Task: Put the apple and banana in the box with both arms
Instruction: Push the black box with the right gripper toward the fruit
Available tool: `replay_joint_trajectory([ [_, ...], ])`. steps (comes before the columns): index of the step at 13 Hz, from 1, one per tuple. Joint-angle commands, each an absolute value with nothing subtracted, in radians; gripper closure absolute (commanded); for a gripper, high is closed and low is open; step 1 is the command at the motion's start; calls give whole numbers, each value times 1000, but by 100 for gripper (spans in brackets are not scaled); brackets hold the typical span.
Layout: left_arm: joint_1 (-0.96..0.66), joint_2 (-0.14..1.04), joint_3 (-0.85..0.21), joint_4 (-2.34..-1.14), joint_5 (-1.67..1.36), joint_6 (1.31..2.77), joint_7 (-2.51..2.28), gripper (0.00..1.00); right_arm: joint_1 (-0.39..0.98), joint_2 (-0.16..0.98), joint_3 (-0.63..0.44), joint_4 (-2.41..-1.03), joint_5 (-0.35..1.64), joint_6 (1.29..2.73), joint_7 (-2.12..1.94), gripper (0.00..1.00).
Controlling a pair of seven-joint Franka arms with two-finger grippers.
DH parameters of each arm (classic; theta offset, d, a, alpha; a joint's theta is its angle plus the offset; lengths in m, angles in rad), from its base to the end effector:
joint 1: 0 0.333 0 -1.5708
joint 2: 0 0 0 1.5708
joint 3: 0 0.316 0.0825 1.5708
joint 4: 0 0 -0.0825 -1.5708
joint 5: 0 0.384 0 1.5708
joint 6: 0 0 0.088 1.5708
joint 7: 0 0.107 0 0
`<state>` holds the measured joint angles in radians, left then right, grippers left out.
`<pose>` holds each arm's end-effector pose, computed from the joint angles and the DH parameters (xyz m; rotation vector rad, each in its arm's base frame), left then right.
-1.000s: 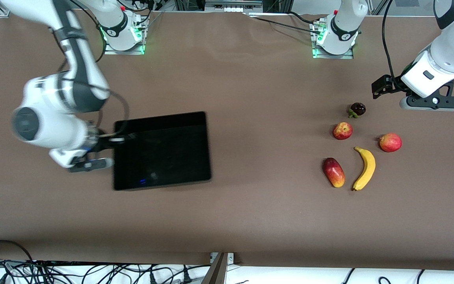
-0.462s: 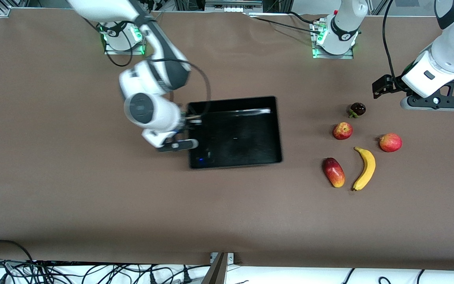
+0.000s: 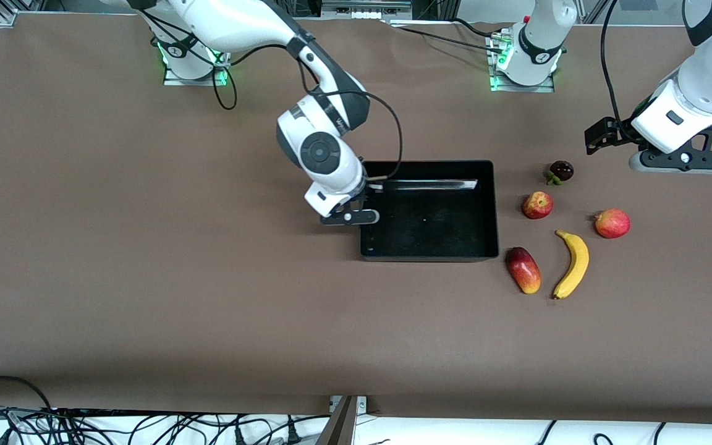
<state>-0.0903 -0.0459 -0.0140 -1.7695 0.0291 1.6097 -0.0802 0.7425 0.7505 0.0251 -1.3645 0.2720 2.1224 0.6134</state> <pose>0.5327 -0.0529 0.5593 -3.0966 0.0416 0.1716 0.5246 0.5175 0.2750 -2.9365 -0.0073 0.2260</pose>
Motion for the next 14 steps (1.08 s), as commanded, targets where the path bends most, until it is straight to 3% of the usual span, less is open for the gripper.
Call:
replay_joint_trajectory([
  [1,-89,-46,-12,-1749,25,1588,-78,0,755,767,15,-1327,276,2138,624,100],
  [14,-87,-46,-14,-1749,23,1588,-80,0,802,836,14,-1325,270,2247,650,100],
])
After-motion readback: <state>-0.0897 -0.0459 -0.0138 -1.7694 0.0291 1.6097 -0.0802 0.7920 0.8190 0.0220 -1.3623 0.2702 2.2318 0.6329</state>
